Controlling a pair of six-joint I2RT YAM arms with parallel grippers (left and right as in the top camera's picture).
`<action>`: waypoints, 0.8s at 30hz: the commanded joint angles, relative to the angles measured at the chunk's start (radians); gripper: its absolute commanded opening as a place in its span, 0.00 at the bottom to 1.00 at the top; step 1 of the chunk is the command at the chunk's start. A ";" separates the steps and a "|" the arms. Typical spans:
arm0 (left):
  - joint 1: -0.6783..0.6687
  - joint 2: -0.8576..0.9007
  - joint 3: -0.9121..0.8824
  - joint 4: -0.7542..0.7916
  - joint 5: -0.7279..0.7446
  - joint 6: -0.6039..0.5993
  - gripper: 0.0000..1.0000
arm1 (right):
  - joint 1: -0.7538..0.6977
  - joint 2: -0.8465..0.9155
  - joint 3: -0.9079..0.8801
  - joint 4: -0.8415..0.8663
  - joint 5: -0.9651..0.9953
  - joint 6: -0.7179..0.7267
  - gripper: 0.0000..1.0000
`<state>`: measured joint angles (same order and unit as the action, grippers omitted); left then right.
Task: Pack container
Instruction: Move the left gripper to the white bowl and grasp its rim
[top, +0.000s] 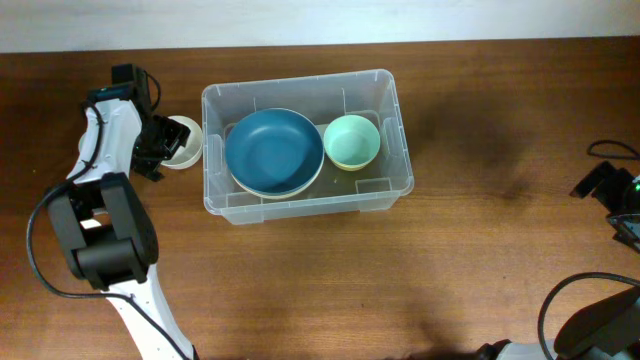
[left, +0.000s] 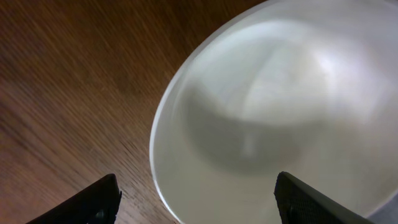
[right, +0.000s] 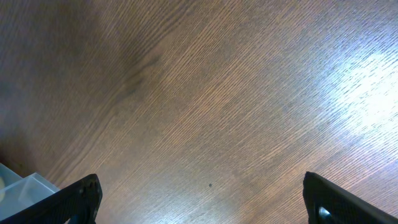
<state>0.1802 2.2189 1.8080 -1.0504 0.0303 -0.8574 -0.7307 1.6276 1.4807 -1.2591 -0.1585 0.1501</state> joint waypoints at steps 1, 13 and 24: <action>0.006 0.036 -0.008 0.002 0.001 -0.006 0.81 | -0.003 -0.018 -0.001 0.000 -0.003 -0.004 0.99; 0.006 0.047 -0.008 0.000 0.001 -0.006 0.24 | -0.003 -0.018 -0.001 0.000 -0.003 -0.004 0.99; 0.006 0.047 -0.007 0.057 0.000 0.000 0.01 | -0.003 -0.018 -0.001 0.000 -0.003 -0.004 0.99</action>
<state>0.1802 2.2517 1.8061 -1.0050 0.0460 -0.8574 -0.7307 1.6276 1.4807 -1.2591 -0.1585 0.1493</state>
